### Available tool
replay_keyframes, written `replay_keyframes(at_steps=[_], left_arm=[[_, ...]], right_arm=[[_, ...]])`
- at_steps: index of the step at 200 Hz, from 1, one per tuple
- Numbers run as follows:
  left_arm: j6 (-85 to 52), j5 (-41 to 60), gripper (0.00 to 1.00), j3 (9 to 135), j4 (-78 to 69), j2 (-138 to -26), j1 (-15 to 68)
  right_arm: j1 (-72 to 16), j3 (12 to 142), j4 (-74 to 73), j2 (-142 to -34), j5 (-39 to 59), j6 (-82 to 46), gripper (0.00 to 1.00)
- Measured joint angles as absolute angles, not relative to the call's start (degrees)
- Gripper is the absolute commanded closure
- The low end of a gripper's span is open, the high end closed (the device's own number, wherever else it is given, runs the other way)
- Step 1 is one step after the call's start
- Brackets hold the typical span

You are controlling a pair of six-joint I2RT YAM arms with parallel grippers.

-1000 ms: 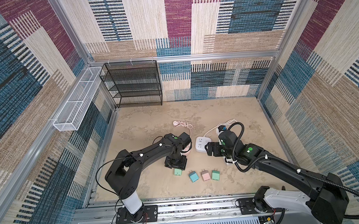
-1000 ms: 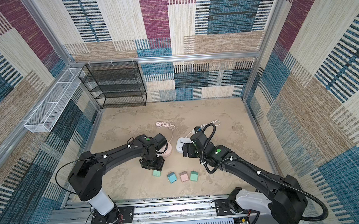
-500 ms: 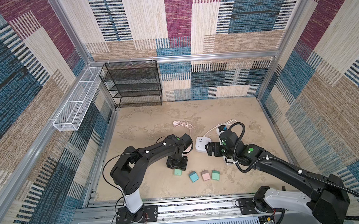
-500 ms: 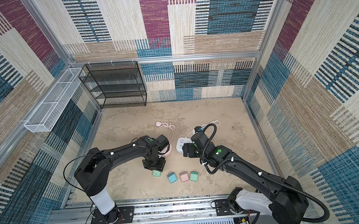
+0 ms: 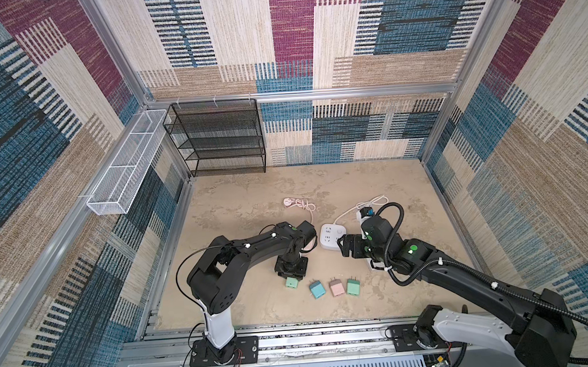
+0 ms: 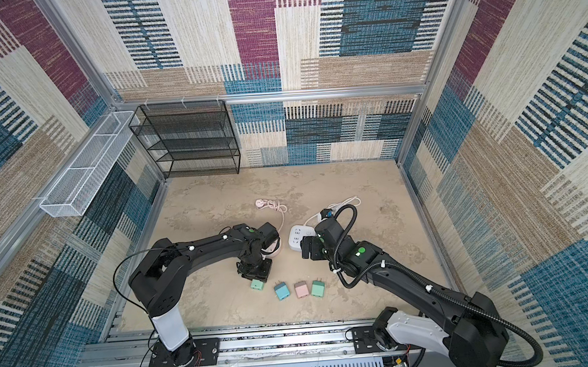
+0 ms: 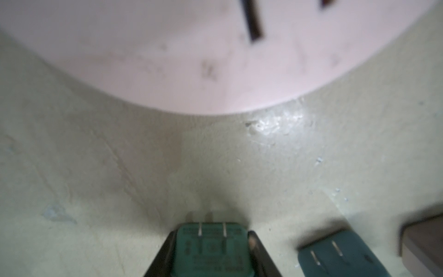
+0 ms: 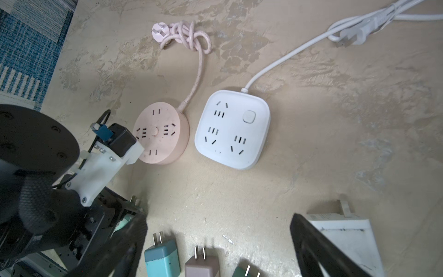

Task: Insert the plug
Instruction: 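Lower the left gripper and grasp the mint green plug, then lift plug with left gripper toward right gripper while right gripper rises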

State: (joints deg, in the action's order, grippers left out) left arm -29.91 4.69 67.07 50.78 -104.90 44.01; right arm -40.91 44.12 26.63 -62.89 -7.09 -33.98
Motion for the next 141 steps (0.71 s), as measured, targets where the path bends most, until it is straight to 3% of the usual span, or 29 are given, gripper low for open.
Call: replay_keyframes(at_steps=[13,74,113,141], left_arm=[[-30.3,4.7,1.00,67.1,50.8,-104.9,44.0],[-29.8,1.8,1.00,68.6,51.7,-100.4,42.8],[-30.2,-1.3,1.00,74.2,50.7,-87.2,38.5],[-34.5,-2.0,1.00,71.2,41.1,-73.3,36.0]], right_arm=[[-40.9,43.9,26.3,-63.0,-7.0,-34.0,0.05],[-40.9,45.0,24.8,-63.7,-5.0,-33.1,0.05],[-40.9,48.6,22.4,-63.5,-4.9,-32.4,0.06],[-40.9,49.6,17.4,-62.4,-2.6,-32.6,0.06]])
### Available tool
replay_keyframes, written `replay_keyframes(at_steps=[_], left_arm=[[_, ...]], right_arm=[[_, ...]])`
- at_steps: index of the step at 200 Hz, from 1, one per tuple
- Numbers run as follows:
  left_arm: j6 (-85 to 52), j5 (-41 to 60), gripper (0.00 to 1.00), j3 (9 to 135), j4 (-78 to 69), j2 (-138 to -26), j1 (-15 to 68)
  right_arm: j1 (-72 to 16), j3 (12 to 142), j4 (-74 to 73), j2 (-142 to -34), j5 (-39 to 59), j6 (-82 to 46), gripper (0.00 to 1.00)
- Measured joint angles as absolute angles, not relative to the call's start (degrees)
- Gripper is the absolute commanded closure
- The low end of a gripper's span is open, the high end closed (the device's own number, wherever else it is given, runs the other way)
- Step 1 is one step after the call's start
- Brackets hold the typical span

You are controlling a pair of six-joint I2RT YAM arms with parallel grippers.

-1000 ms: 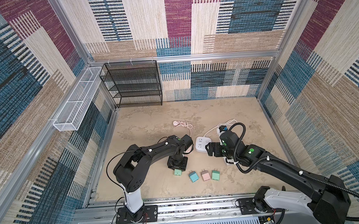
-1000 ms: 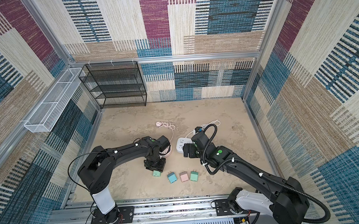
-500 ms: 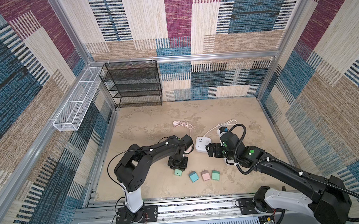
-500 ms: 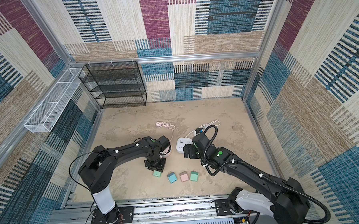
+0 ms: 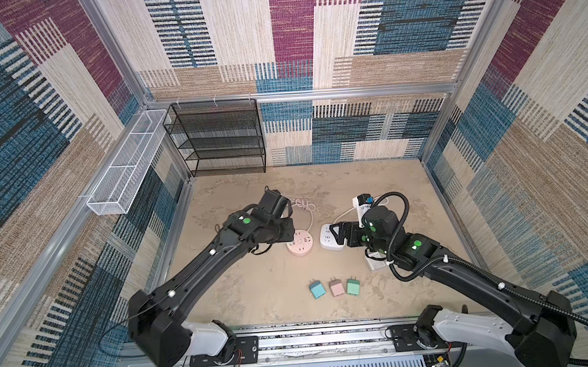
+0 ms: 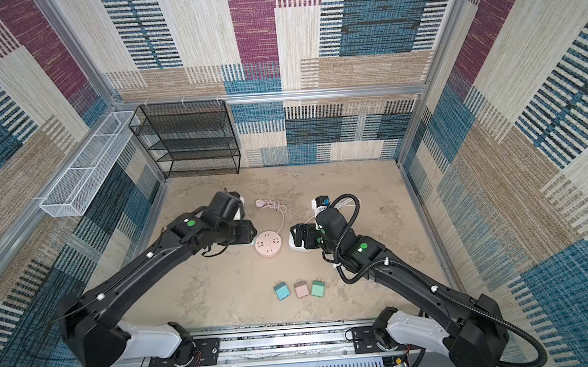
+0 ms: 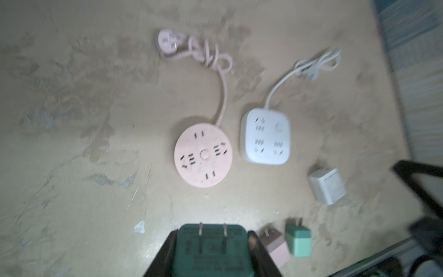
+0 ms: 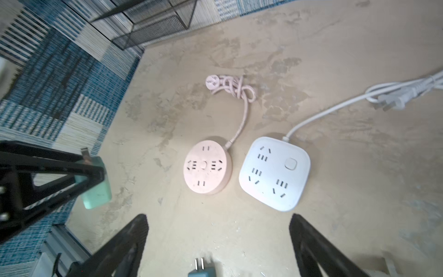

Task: Insert the plug
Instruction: 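Lift plug with left gripper toward right gripper while right gripper rises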

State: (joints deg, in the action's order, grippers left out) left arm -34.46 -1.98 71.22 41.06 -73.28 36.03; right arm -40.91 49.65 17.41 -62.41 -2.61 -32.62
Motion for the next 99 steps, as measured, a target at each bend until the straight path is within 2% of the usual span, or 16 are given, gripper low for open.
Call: replay_keyframes(at_steps=[36,99], left_arm=[[-45.8,-2.1,1.00,56.3,18.5,-60.1,33.8],[-63.5,0.7,1.00,45.5,-16.1,-61.3,33.3]], right_arm=[[-40.2,48.4,4.1,-62.1,2.7,-37.1,0.07],[-34.6,40.1,-29.1,-64.7,14.7,-58.8,0.13]])
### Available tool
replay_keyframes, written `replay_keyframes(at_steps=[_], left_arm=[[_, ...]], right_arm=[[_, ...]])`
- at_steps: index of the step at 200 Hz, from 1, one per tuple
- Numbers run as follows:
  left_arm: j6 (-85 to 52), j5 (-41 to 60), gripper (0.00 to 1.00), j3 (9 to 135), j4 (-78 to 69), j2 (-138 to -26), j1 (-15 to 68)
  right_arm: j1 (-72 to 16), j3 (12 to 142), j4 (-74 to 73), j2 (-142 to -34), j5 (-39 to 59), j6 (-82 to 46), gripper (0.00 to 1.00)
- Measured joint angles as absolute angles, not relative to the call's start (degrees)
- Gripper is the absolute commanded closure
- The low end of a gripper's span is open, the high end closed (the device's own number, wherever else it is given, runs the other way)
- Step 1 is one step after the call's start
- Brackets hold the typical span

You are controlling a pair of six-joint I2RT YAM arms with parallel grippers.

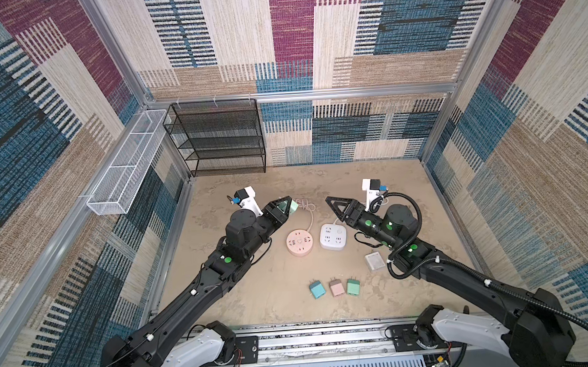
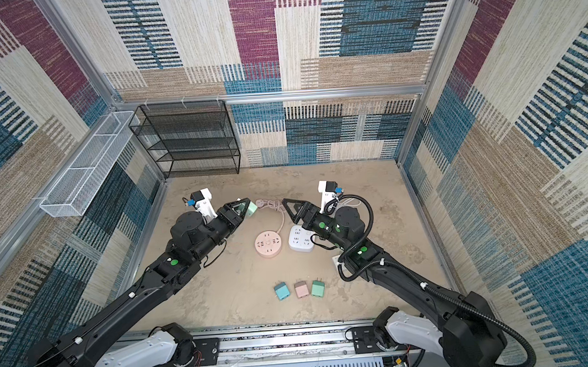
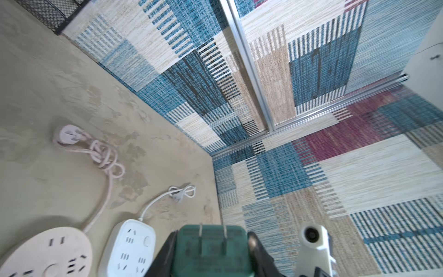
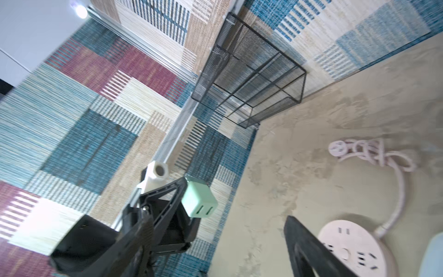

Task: Insert the plug
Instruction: 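Lift plug with left gripper toward right gripper while right gripper rises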

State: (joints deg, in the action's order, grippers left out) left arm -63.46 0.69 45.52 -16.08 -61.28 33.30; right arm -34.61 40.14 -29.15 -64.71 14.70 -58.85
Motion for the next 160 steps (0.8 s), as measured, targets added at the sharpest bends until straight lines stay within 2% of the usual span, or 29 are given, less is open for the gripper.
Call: replay_keyframes(at_steps=[27,66,160], left_arm=[[-68.9,2.7,1.00,45.4,-26.9,-65.5,33.3],[-73.6,6.2,1.00,46.5,-34.9,-70.7,33.5],[-76.3,7.8,1.00,46.5,-40.8,-72.6,35.4]], right_arm=[[-33.3,40.1,-37.8,-68.4,18.3,-67.1,0.14],[-33.2,40.4,-44.2,-73.9,21.8,-75.2,0.17],[-33.0,42.1,-51.4,-79.2,23.6,-81.2,0.25]])
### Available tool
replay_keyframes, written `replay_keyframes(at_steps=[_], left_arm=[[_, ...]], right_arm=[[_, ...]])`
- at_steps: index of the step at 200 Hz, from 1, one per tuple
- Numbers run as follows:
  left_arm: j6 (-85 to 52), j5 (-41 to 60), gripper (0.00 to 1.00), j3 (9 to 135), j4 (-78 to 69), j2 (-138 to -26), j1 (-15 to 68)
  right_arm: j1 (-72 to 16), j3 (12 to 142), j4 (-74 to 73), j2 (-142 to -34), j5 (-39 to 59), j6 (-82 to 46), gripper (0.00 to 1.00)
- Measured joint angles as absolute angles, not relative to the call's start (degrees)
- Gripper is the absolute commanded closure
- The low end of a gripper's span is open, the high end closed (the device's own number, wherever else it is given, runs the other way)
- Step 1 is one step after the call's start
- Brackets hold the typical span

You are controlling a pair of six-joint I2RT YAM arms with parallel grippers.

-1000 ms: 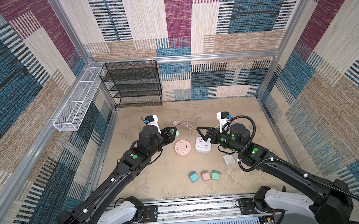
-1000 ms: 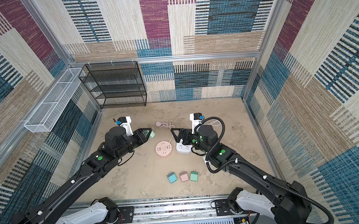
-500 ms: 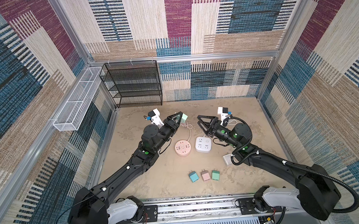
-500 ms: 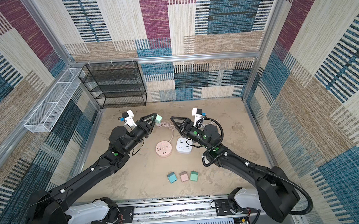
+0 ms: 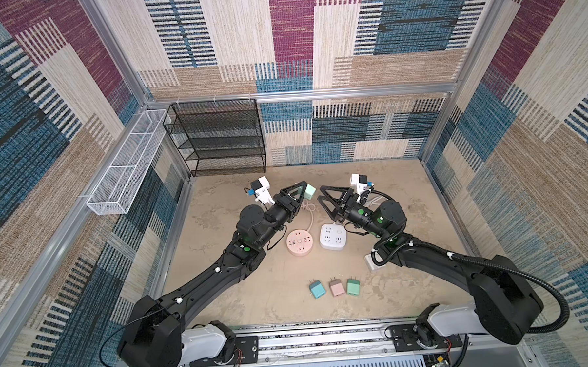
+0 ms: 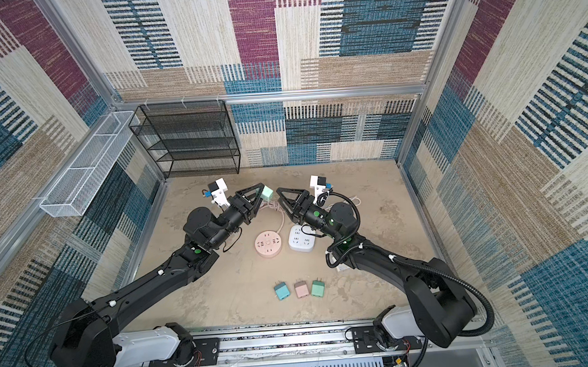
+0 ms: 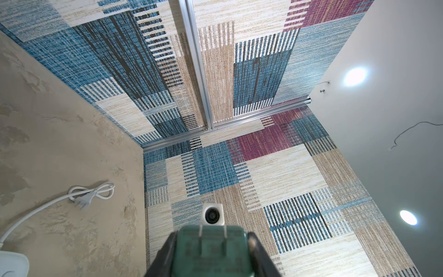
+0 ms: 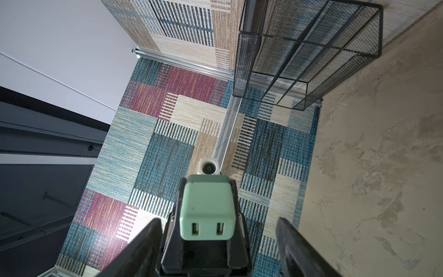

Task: Insert the plug
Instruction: 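Lift plug with left gripper toward right gripper while right gripper rises, then grasp the mint green plug with the right gripper and open the left gripper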

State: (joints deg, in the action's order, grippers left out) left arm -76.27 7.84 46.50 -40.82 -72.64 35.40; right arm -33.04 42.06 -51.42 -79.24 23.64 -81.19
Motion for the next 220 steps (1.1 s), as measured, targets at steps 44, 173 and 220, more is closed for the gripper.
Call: replay_keyframes(at_steps=[44,173,220], left_arm=[[-75.7,7.8,1.00,46.4,-41.4,-72.9,36.1],[-70.8,6.1,1.00,46.7,-41.3,-72.4,38.2],[-70.7,5.7,1.00,46.2,-41.3,-72.4,38.5]], right_arm=[[-33.1,42.8,-54.0,-80.4,24.1,-84.3,0.27],[-36.7,42.2,-58.6,-81.0,18.9,-89.9,0.30],[-37.2,42.4,-59.2,-81.3,18.2,-89.9,0.35]])
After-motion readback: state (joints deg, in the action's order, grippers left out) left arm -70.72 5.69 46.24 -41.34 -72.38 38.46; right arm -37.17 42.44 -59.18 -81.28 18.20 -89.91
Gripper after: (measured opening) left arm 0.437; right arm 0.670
